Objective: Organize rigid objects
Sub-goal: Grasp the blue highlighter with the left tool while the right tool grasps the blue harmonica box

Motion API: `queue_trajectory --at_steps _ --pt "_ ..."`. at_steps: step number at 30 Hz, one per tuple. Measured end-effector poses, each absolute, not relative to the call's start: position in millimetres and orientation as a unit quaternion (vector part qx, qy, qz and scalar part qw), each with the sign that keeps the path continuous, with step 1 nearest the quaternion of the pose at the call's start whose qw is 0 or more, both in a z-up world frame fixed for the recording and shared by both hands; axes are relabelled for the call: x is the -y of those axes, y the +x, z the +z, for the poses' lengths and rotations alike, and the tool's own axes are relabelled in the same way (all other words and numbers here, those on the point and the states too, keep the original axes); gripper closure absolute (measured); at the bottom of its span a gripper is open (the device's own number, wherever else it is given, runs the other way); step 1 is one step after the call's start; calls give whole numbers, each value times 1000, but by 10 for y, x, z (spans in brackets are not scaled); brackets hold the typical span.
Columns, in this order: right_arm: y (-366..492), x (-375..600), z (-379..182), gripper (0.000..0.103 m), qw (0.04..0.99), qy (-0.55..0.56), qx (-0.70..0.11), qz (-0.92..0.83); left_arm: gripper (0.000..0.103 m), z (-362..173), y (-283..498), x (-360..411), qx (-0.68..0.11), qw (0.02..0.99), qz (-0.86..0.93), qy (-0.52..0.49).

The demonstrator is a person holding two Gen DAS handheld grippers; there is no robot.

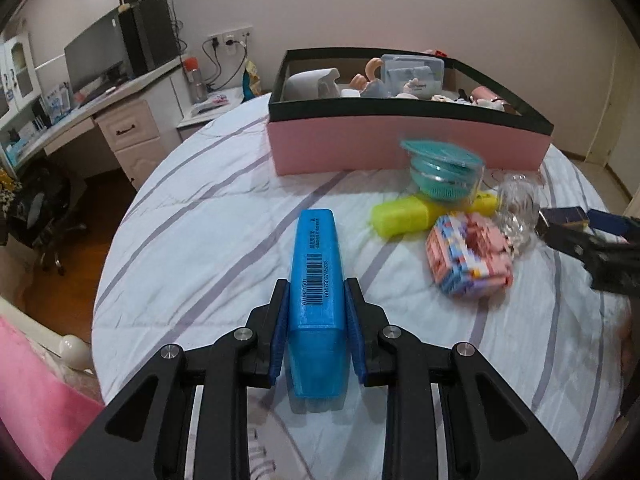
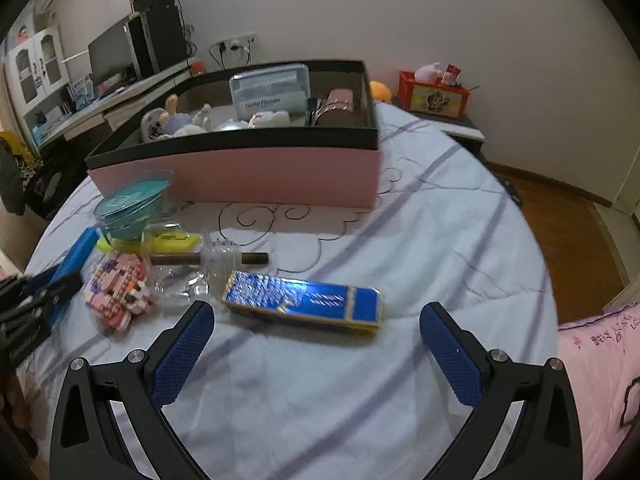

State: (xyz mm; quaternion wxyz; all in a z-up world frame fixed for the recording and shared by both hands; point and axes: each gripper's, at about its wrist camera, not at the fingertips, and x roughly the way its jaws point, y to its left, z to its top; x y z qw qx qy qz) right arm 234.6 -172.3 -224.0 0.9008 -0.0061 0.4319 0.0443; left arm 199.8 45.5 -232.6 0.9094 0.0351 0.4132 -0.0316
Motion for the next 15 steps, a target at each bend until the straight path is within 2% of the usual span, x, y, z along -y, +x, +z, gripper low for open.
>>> queue_trajectory --at_steps 6,8,9,15 --pt "2465 1642 -2308 0 895 -26 -444 20 76 -2332 1968 -440 -411 911 -30 39" --pt "2450 1669 -2296 7 897 -21 -441 20 76 -2323 1953 -441 -409 911 -31 38" --pt "2439 1679 -2275 19 899 -18 -436 22 76 -2320 1944 -439 -408 912 -33 36" --pt "2254 1748 -2207 18 909 -3 -415 35 76 -2226 1806 -444 -394 918 -50 25"
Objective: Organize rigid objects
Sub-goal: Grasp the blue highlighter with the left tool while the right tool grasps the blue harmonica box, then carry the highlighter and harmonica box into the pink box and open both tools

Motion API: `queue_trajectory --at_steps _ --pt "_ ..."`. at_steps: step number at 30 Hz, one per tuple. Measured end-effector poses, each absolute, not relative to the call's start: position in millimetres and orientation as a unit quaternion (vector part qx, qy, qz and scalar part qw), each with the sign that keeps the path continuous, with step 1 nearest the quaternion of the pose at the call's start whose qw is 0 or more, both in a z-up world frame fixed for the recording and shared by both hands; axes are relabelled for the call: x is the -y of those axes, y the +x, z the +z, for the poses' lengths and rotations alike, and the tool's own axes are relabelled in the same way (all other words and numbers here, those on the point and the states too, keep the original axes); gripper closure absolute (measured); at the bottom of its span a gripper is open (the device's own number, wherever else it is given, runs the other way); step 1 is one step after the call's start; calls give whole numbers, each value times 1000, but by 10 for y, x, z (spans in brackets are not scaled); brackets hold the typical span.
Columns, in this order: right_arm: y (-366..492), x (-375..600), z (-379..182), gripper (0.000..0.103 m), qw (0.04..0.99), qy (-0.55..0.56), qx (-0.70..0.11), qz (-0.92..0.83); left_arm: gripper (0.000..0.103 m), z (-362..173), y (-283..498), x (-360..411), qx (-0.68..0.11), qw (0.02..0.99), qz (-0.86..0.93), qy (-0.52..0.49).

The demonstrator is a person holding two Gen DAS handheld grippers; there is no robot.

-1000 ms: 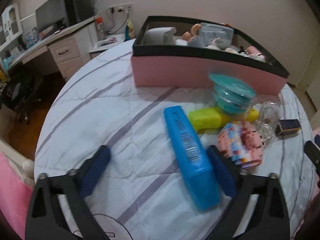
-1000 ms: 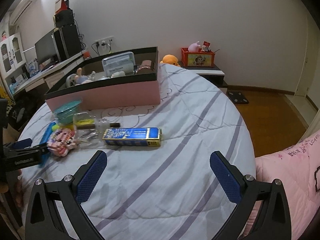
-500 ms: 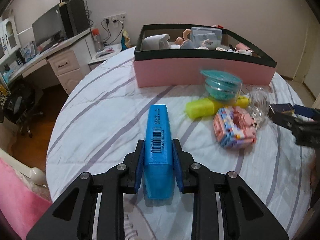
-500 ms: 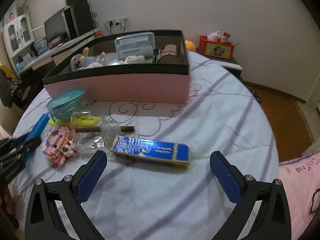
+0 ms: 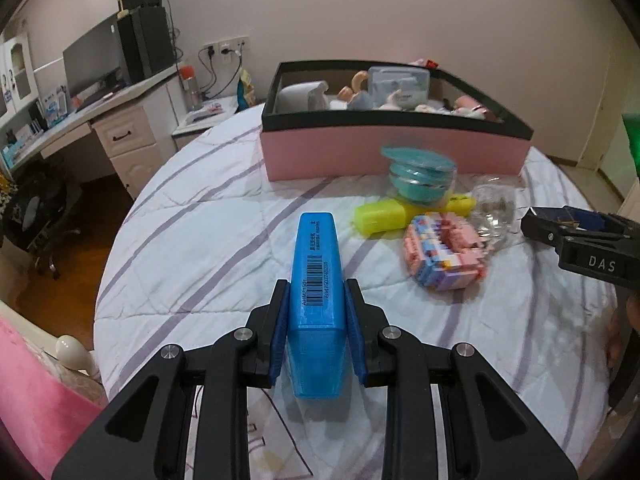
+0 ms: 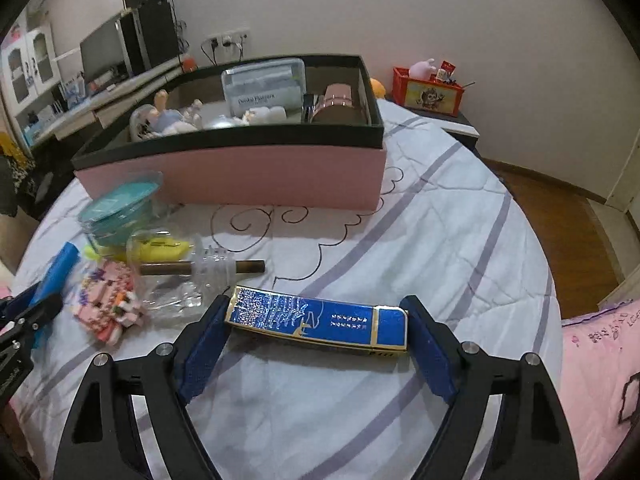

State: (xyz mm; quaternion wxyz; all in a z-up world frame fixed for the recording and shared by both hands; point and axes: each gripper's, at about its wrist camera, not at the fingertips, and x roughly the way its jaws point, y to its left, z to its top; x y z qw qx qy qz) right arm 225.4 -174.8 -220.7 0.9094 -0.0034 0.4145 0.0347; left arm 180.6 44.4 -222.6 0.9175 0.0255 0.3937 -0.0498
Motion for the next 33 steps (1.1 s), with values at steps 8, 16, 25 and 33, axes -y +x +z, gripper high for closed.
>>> queue_trajectory --at_steps 8,16,25,33 --pt "1699 1697 -1797 18 946 19 -320 48 76 -1824 1540 -396 -321 946 -53 9" --pt "1225 1395 -1160 18 973 -2 -220 73 76 -1266 1178 -308 -223 972 -67 -4" --pt "910 1202 -688 18 987 -18 -144 70 76 -724 868 -195 -148 987 -65 10" --pt "775 1209 -461 18 992 -16 -105 66 76 -444 675 -157 -104 992 -61 22"
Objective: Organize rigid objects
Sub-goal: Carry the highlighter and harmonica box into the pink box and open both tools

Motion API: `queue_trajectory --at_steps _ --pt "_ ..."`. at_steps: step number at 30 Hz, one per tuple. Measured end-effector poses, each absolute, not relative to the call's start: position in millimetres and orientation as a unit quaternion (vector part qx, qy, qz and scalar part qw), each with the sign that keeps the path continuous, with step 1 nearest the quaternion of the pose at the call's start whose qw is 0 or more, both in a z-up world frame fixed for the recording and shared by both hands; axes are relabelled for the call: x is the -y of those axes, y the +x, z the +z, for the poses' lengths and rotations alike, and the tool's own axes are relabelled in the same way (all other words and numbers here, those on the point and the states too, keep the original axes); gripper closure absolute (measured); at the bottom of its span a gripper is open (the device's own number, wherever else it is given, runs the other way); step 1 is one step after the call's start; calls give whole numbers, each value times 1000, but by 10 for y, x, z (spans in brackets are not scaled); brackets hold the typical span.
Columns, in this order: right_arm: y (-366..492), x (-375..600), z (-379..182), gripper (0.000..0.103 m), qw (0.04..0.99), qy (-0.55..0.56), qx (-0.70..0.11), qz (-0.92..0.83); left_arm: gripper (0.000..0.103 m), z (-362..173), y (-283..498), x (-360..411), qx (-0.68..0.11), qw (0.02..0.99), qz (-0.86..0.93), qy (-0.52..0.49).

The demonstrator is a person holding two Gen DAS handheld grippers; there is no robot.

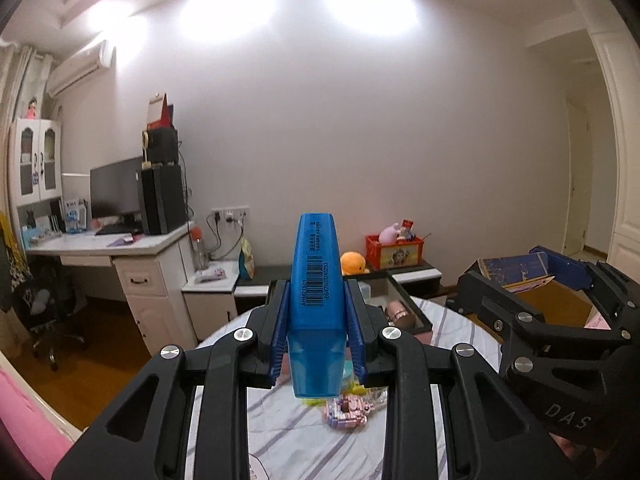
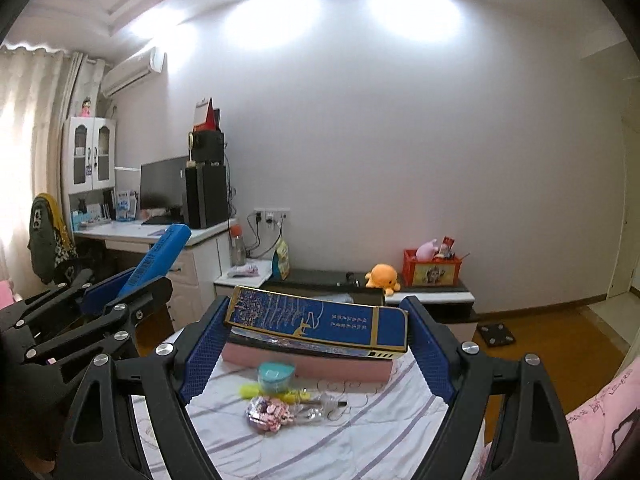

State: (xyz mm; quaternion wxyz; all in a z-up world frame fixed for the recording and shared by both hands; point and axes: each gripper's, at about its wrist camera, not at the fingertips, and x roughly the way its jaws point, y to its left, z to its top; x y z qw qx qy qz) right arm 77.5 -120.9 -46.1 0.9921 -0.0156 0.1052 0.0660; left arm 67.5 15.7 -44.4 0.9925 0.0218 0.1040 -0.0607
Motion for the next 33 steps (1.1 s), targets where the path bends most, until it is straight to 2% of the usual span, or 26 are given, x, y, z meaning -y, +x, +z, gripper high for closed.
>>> queue_trajectory --at_steps 18,26,33 --pt "762 1126 -245 18 995 -18 -72 68 76 -235 664 -202 -58 997 -45 27" --pt "928 1117 -243 18 995 -19 -74 67 76 -298 758 -136 -66 996 -44 33" --pt "1293 1154 -322 18 993 -16 -94 65 76 -393 1257 -123 -97 993 -57 35"
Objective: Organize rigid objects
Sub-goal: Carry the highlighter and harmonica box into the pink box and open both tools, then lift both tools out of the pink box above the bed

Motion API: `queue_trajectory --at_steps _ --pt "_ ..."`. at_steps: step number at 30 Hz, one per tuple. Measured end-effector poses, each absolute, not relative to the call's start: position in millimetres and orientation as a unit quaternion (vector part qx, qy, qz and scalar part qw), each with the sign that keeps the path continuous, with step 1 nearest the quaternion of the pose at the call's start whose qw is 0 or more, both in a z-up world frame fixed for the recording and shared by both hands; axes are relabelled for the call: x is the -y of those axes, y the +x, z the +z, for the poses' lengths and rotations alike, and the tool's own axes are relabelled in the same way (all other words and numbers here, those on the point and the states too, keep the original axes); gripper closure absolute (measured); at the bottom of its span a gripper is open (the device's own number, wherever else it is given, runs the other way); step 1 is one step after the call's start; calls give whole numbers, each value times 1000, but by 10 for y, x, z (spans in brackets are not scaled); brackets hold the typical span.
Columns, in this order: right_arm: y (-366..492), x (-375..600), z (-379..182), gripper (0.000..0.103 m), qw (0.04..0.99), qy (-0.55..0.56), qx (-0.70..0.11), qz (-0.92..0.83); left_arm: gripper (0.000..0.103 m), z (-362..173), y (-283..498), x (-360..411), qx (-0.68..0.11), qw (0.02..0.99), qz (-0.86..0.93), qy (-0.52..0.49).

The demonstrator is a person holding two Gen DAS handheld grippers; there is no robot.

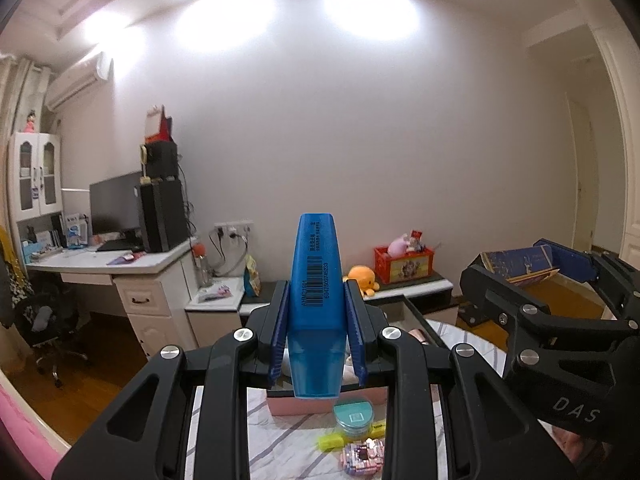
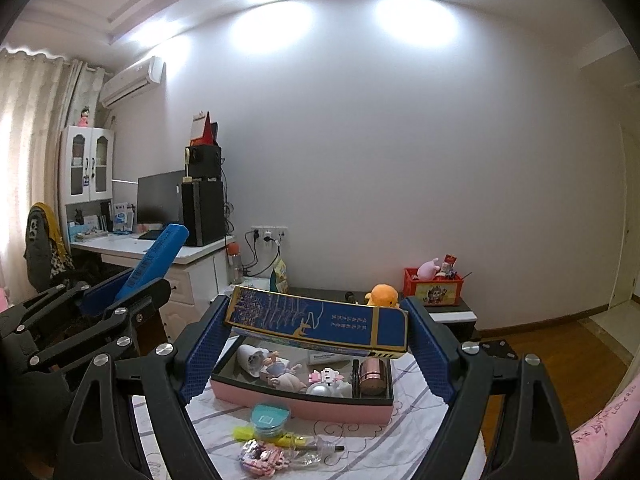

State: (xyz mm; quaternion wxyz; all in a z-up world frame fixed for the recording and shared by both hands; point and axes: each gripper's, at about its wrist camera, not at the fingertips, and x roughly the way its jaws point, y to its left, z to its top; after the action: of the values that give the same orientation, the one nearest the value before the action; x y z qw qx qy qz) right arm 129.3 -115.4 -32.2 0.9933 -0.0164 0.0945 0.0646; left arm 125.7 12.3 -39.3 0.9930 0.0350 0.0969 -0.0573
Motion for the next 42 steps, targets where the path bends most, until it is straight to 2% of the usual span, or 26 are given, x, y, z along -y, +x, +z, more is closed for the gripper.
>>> queue_trajectory --at_steps 5,13,23,25,27,29,31,33,36,42 --pt "1790 1207 -515 18 988 -19 -136 64 76 -617 1856 -60 -149 986 -62 49" --pt "2661 1373 -1057 18 973 -6 -227 47 76 -1280 2864 107 -261 961 -70 57" --pt "3246 1392 -1634 17 946 3 -315 74 74 -1816 3434 94 -331 941 -55 55" --pt "3284 1391 -1680 16 945 5 -319 75 67 -1829 3438 51 -328 942 -53 47" --pt "3276 1400 -1682 12 946 7 -316 74 38 -1821 3426 -6 -329 942 -51 35" --pt "3234 1427 -1656 7 949 9 -308 65 26 -1769 3380 -75 -322 945 -47 27" --pt "3155 1476 -1575 0 951 19 -300 68 24 -1681 3295 -133 -318 946 -54 13" --pt "3076 1518 -1465 0 955 25 -288 66 12 -1562 3183 -222 -308 950 -53 0" --pt "2854 1567 -1266 0 961 39 -266 72 2 -1362 2917 -323 -274 960 -47 -11" --pt "2206 1568 -860 0 976 41 -204 70 0 -954 2190 -456 -209 977 -26 -25"
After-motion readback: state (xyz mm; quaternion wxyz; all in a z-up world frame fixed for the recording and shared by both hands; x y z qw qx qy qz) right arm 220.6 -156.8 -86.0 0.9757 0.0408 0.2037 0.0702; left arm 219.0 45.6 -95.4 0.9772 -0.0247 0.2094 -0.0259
